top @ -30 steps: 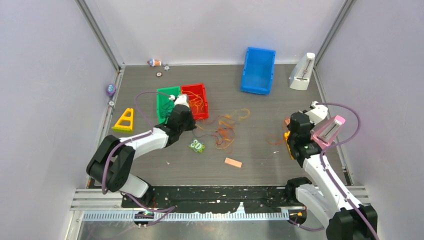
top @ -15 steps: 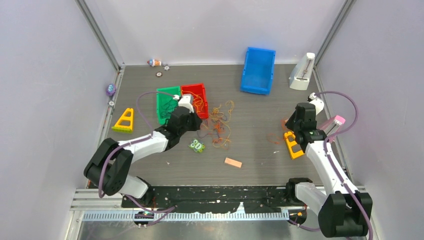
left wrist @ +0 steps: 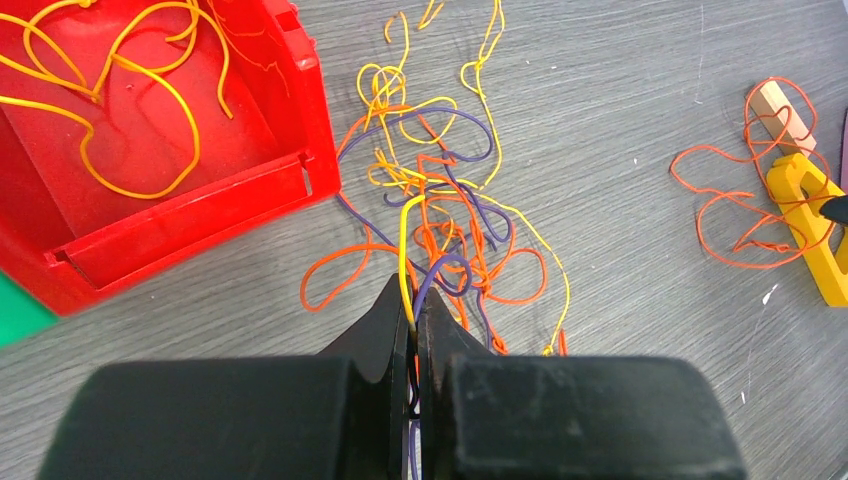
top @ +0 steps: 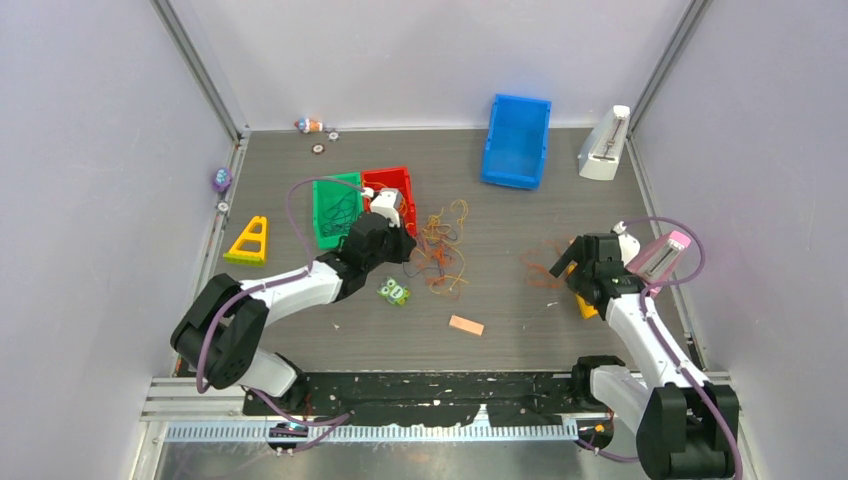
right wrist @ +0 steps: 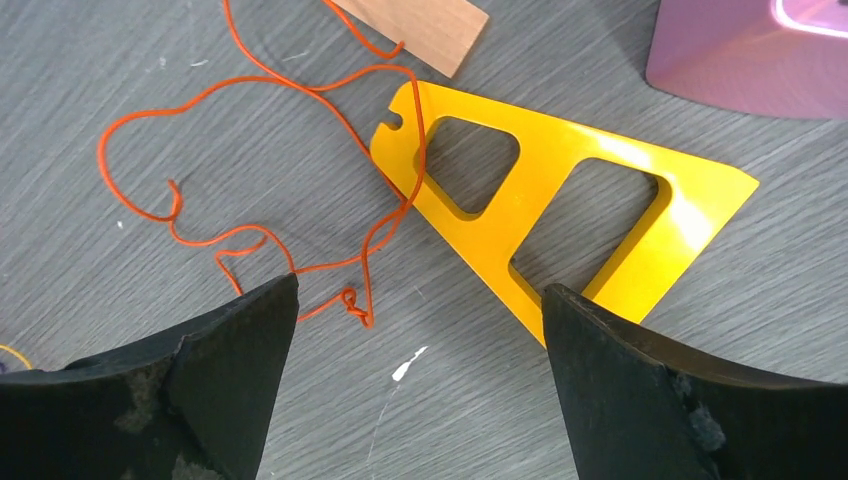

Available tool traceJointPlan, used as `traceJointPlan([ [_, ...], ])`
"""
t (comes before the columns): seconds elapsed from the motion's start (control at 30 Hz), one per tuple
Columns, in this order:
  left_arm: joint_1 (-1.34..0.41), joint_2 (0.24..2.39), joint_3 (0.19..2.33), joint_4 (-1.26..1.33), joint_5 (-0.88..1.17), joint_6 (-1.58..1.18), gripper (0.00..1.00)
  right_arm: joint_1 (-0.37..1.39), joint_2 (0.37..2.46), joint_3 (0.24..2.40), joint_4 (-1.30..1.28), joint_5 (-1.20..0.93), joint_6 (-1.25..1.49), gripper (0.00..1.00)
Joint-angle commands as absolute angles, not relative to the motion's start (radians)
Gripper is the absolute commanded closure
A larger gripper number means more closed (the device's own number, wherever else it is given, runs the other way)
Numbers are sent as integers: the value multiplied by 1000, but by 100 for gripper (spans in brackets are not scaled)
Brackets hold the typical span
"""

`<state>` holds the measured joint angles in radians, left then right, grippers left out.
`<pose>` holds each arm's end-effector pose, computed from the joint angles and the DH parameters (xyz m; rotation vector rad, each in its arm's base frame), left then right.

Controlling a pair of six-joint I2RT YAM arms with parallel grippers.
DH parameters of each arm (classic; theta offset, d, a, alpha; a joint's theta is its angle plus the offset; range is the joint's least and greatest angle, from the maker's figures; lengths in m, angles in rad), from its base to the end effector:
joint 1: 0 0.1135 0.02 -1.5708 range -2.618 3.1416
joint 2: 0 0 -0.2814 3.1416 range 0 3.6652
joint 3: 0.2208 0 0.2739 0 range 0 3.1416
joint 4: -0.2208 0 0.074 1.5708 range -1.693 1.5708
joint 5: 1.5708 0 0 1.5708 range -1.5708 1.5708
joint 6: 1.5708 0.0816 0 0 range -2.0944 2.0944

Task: Untangle the cables
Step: Untie the cable.

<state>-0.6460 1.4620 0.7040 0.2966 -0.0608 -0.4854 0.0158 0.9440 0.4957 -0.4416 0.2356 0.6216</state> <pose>0.2936 -0.2151 0.1839 0.1286 2.0895 -0.6414 0.2186 -0.0156 0.1605 0.8205 2.2844 -0.0034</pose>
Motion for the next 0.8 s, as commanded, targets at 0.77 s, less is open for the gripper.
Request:
traceJointPlan([
  [0.77,-653,1437,739,327,-55,-451,100,15,1083,462,-100,-20,845,5],
])
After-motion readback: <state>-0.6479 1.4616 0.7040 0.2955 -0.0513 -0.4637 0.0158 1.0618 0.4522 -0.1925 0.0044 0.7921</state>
